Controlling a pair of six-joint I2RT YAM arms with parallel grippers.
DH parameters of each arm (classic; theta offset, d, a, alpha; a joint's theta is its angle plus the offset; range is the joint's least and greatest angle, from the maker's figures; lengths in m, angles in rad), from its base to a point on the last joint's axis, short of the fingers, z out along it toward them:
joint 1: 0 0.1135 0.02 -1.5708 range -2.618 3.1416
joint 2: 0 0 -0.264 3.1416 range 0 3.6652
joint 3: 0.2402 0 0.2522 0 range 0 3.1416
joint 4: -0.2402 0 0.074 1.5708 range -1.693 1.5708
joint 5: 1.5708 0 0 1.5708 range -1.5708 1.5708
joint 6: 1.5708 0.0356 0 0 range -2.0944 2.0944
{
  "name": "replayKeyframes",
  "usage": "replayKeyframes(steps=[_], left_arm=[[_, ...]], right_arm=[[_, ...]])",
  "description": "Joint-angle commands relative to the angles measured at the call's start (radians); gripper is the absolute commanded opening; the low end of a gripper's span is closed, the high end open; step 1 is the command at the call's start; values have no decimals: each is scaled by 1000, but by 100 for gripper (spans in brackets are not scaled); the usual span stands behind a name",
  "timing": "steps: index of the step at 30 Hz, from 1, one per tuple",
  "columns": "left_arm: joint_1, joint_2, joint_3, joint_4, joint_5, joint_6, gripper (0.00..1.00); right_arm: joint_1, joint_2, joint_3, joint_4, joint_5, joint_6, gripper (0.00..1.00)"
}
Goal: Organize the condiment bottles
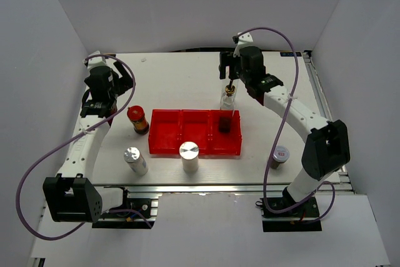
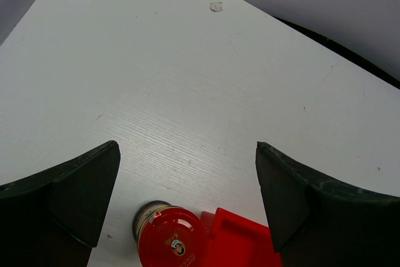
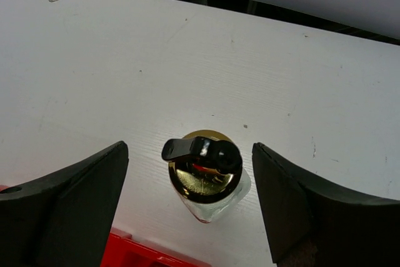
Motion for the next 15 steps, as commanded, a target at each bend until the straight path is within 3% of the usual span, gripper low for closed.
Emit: replayKeyframes(steps=[1,5,10,15], left_arm=[[2,-4,22,3,-6,5,98],[2,6,22,-1,-1,5,98],[2,11,21,-1,5,5,98],[2,6,15,0,2,5,98]], right_arm=[[-3,3,30,92,45,21,82],[-4,5,19,115,88,29,75],[-4,6,10,129,109,17,58],[-7,22,16,120,106,13,63]])
